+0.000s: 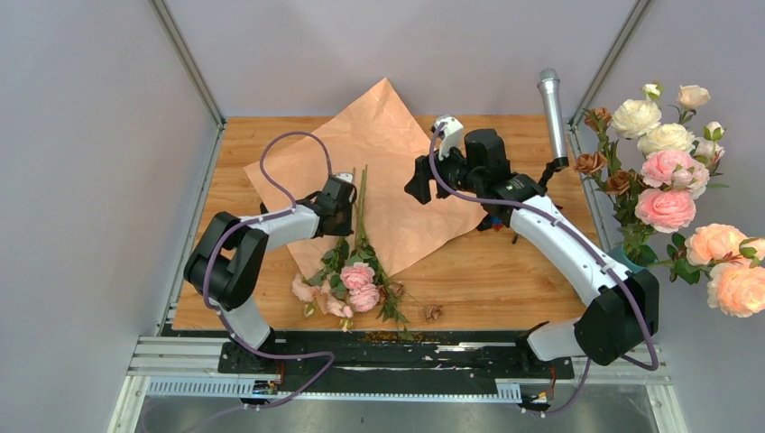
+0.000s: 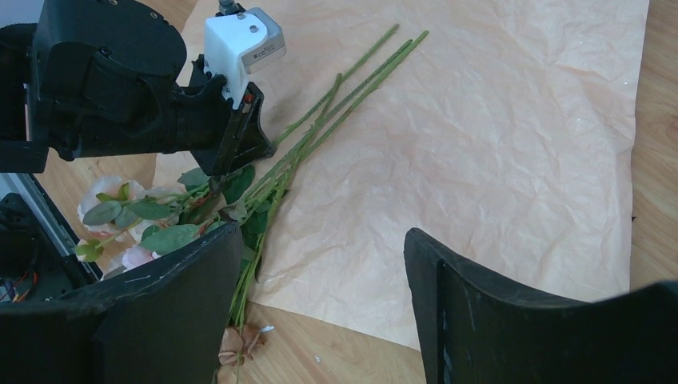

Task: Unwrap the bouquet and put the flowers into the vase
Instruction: Pick up the fake flower from the wrapping paper.

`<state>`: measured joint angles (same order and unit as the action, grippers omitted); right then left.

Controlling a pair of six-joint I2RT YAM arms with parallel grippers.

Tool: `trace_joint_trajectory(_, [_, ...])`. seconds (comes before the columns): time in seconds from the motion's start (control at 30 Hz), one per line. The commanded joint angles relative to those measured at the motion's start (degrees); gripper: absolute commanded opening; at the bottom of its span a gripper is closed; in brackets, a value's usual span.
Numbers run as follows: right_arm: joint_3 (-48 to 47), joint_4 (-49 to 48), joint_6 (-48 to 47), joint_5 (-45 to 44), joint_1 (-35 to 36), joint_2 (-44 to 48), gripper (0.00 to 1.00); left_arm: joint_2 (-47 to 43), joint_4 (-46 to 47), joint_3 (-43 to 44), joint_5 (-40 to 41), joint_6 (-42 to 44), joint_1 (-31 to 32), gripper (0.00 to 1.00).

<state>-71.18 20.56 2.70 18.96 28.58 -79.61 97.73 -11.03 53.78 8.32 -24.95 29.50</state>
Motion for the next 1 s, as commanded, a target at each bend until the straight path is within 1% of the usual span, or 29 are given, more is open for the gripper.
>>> trace_joint_trajectory(0.0, [0.4,-1.8,0.1,-0.6,-0.1,2.0,0.75,2.0,-3.8,0.5,3.7,1.3,0.9,0.16])
trace_joint_trajectory(0.03, [0.6,-1.8,0.1,-0.8,-0.1,2.1,0.75,1.5,-3.8,0.3,4.4,1.1,0.9,0.11])
trace_joint_trajectory(0.07, [0.7,-1.8,0.1,-0.9,-0.1,2.1,0.75,0.7,-3.8,0.2,4.8,1.1,0.9,0.07])
trace_joint_trajectory(0.2, [1.2,-1.8,0.1,-1.2,-0.1,2.2,0.75,-3.3,-4.1,0.4,5.4,1.1,0.9,0.0])
trace_joint_trajectory(0.43, [1.5,-1.8,0.1,-1.7,-0.1,2.4,0.74,-12.7,-7.3,1.2,11.3,3.3,0.9,0.0])
trace_joint_trajectory(0.63, [1.6,-1.9,0.2,-1.7,-0.1,2.4,0.74,-16.1,-12.7,2.6,15.5,6.5,0.8,0.0])
trace_joint_trajectory(0.77, [1.8,-2.9,0.8,-0.7,-0.1,2.2,0.74,-19.9,-11.4,1.6,11.7,9.3,0.7,0.0])
trace_joint_trajectory(0.83, [1.9,-3.8,1.6,1.0,-0.1,1.9,0.74,-21.8,-11.9,1.7,11.3,10.2,0.5,0.0])
trace_joint_trajectory(0.9, [2.2,-4.8,2.5,2.8,-0.1,1.6,0.75,-23.8,-13.6,2.7,10.4,10.5,-0.6,0.0])
trace_joint_trajectory(0.97, [2.6,-5.8,2.8,4.3,0.0,1.2,0.76,-26.1,-14.5,3.7,5.9,10.6,-3.2,0.0])
